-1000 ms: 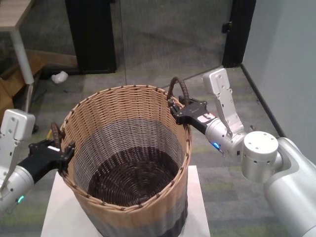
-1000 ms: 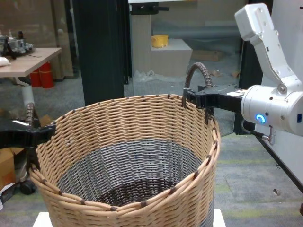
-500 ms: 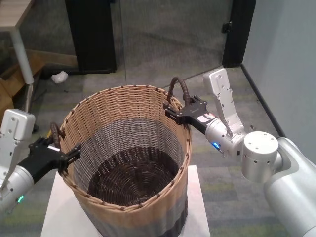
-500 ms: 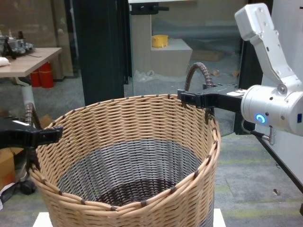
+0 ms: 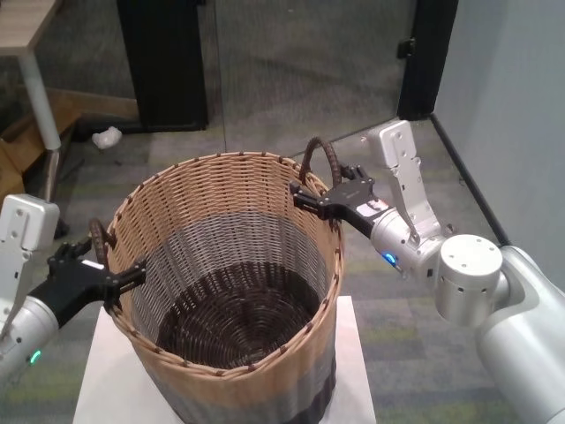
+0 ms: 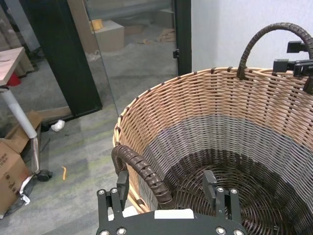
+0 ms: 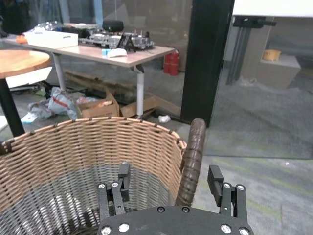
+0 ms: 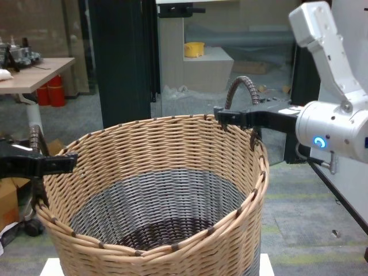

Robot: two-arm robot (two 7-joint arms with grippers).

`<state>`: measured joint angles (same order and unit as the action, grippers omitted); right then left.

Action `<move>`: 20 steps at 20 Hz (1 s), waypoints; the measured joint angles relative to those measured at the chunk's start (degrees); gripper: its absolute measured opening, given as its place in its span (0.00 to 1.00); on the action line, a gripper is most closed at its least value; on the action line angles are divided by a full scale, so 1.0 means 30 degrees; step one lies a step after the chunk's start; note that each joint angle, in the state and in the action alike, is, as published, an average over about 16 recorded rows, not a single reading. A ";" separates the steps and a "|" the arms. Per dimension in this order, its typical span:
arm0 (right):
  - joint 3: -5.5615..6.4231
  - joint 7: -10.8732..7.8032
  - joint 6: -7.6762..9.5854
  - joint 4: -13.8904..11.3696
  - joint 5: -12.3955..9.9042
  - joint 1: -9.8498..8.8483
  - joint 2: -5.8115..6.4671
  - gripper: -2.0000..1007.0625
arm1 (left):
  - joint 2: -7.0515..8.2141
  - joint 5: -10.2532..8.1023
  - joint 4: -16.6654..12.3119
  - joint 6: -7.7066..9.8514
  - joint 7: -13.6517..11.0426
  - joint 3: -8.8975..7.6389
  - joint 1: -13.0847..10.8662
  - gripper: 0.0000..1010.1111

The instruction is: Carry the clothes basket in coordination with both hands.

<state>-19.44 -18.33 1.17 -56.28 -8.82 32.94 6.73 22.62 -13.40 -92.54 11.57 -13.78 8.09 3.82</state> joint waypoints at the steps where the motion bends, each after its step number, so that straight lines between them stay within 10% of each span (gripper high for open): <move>1: 0.0033 -0.0016 -0.0014 -0.0076 -0.0025 -0.0023 0.0026 0.95 | -0.0046 0.0022 -0.0102 0.0047 0.0073 -0.0045 -0.0055 0.97; 20: 0.1134 0.0101 -0.0024 -0.2237 -0.1083 -0.0296 0.0585 1.00 | -0.0390 0.2319 -0.3576 -0.0031 0.1303 -0.0858 -0.0429 0.99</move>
<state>-16.04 -18.02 1.09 -62.99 -12.06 32.05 8.48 21.45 -6.44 -103.27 11.48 -9.87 5.52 2.53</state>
